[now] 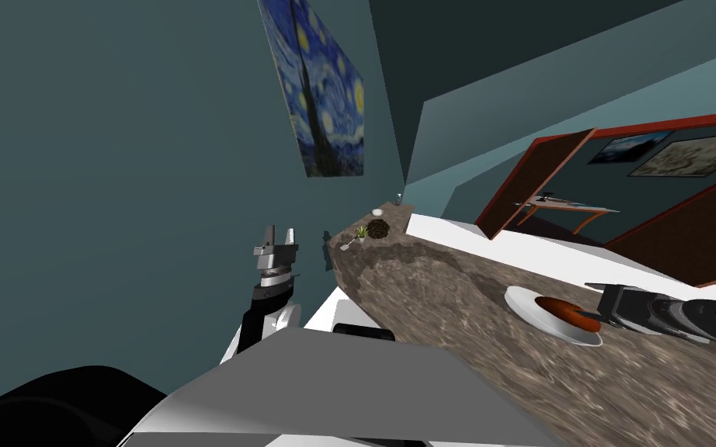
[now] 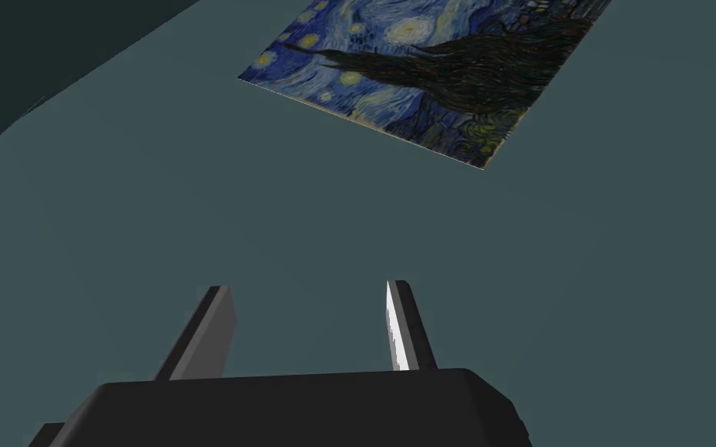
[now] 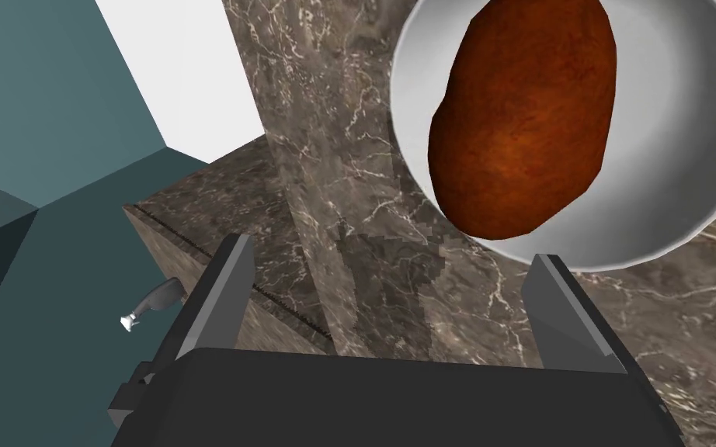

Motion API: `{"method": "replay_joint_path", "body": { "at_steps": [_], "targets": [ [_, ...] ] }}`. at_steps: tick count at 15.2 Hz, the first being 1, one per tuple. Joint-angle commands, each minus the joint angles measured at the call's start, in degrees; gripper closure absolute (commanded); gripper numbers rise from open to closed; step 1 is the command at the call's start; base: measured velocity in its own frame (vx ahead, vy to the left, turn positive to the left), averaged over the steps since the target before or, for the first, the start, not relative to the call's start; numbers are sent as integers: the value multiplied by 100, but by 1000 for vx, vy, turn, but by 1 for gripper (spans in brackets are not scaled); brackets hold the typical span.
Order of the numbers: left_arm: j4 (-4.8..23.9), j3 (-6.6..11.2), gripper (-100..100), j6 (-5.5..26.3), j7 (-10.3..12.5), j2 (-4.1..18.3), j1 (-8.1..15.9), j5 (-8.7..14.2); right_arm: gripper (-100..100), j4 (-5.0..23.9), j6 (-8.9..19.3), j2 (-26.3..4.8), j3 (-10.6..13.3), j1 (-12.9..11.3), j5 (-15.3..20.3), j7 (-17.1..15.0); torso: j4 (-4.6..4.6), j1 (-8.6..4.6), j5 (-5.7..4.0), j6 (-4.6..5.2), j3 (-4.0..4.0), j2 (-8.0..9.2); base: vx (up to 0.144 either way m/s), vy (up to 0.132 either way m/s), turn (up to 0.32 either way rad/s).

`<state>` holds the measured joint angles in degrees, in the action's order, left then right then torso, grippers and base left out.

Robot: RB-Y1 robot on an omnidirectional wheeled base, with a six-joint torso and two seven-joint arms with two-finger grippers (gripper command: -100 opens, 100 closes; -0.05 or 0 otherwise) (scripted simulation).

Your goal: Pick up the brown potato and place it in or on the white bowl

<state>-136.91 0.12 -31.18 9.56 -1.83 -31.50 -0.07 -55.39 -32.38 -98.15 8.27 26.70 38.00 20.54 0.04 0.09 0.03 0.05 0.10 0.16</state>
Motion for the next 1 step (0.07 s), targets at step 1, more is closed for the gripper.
{"method": "replay_joint_path", "body": {
  "at_steps": [1],
  "targets": [
    [0, 0, 0, 0, 0, 0, 0, 0, -100, 0, 0, 0, 0, 0, 0, 0, 0, 0, 0, 0, 0, 0, 0, 0, 0]
  ]
}}
